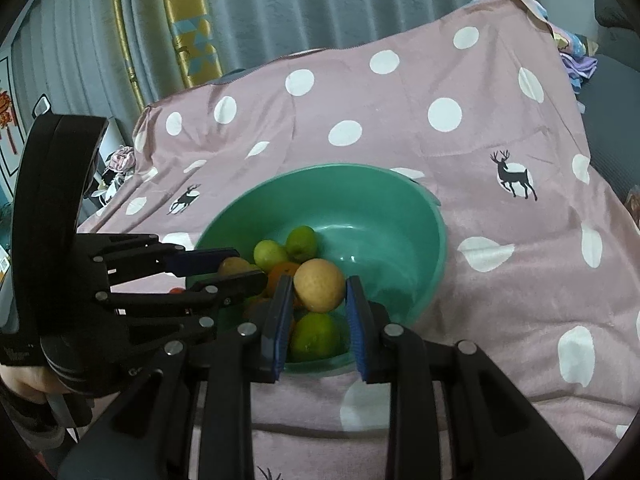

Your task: Organize fruits

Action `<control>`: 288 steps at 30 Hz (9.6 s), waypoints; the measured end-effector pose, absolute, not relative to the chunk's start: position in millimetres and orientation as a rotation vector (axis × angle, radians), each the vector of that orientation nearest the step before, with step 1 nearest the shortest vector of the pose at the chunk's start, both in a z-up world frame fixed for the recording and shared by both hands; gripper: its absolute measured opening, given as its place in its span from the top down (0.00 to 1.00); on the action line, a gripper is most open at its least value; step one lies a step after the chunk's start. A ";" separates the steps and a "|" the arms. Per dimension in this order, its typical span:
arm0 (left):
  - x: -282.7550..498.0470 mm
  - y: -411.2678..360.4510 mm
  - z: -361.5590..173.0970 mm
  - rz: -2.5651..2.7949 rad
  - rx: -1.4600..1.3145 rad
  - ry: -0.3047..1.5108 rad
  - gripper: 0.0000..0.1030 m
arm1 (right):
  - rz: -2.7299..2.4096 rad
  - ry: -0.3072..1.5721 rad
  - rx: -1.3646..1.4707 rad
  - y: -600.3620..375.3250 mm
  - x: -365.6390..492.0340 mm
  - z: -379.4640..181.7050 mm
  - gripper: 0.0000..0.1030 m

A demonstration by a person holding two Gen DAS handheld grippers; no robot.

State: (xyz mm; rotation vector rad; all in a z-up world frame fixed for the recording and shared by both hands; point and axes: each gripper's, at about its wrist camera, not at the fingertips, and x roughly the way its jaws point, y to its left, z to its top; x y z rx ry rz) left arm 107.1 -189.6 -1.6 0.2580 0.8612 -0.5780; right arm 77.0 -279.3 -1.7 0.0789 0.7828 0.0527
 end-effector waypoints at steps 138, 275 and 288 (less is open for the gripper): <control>57.6 146.3 -12.5 -0.246 -0.367 0.859 0.71 | 0.673 1.177 -0.123 -9.8 138.8 -85.8 0.57; 112.0 -196.4 -3.3 -0.555 0.242 0.890 0.70 | 0.112 0.796 0.165 -278.8 78.5 -2.5 0.71; 88.3 -172.5 27.6 -0.532 0.176 0.822 0.15 | 0.077 0.746 0.239 -288.4 52.5 14.6 0.44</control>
